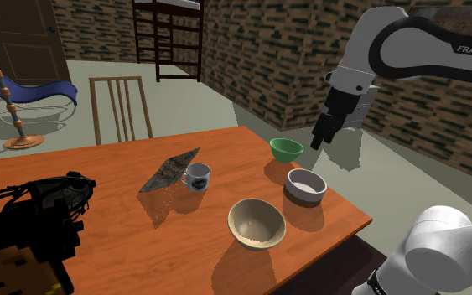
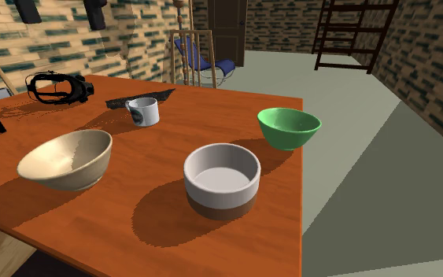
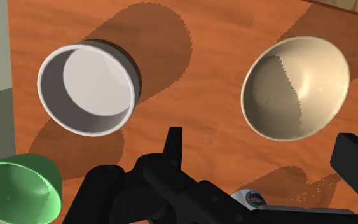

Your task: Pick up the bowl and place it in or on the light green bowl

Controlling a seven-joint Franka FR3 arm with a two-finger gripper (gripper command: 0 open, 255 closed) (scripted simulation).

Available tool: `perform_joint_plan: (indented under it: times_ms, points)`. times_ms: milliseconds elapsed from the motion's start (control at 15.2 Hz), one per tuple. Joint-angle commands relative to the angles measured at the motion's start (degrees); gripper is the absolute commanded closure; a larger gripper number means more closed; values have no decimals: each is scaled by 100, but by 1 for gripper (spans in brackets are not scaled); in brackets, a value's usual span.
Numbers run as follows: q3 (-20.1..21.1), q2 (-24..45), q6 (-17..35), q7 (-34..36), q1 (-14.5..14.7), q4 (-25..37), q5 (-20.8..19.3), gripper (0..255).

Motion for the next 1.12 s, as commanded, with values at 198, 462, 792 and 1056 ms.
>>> perform_joint_plan:
  times_ms: [198,462,792,1056]
  points:
    - [-111,136,487,-187,-68,-412,-94,0]
    - [-260,427,1164,-430,-172,-874,-217,0]
    - [-458,978,2054,-723,-310,-1303,-364,0]
    - [-623,1568,2790,-953,-419,-1514,-466,0]
